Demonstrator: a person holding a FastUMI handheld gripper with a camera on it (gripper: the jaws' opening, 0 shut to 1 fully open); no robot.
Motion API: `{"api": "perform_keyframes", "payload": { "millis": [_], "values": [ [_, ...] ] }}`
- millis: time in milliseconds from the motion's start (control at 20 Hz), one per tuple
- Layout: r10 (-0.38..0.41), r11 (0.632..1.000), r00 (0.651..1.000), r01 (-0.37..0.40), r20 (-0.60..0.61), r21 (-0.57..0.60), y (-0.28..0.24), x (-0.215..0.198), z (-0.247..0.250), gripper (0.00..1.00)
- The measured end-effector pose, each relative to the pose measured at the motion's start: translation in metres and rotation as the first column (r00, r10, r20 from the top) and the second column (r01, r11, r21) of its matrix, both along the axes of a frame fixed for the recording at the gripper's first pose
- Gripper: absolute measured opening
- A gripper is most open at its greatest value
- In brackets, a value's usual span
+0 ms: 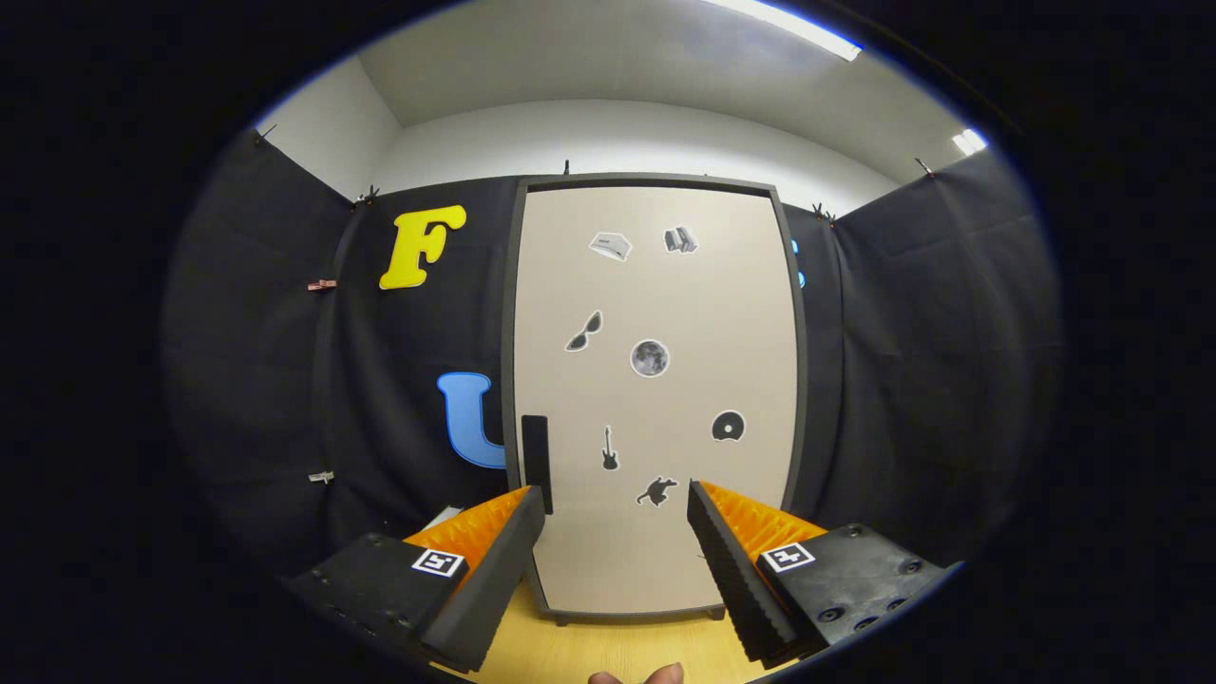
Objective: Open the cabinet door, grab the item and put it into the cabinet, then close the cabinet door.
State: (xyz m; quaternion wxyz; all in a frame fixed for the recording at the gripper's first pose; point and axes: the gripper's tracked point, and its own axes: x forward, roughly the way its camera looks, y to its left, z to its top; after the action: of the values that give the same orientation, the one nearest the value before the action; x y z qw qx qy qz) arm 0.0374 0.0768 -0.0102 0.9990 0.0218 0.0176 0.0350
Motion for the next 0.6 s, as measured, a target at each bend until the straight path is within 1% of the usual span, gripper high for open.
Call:
{"api": "perform_keyframes", "payload": {
  "millis": [100, 250, 450, 600],
  "values": [
    [0.023, 1.000, 1.000, -0.023, -0.013, 0.009, 0.019, 0.015, -0.006, 0.97],
    [0.035, 0.999, 0.999, -0.035, -0.006, 0.016, 0.041, 0.042, -0.013, 0.97],
    [0.030, 0.999, 0.999, -0.030, -0.025, 0.031, 0.062, 0.086, -0.033, 0.97],
    [0.027, 0.999, 0.998, -0.025, -0.063, 0.028, 0.070, 0.119, -0.055, 0.97]
  ]
}}
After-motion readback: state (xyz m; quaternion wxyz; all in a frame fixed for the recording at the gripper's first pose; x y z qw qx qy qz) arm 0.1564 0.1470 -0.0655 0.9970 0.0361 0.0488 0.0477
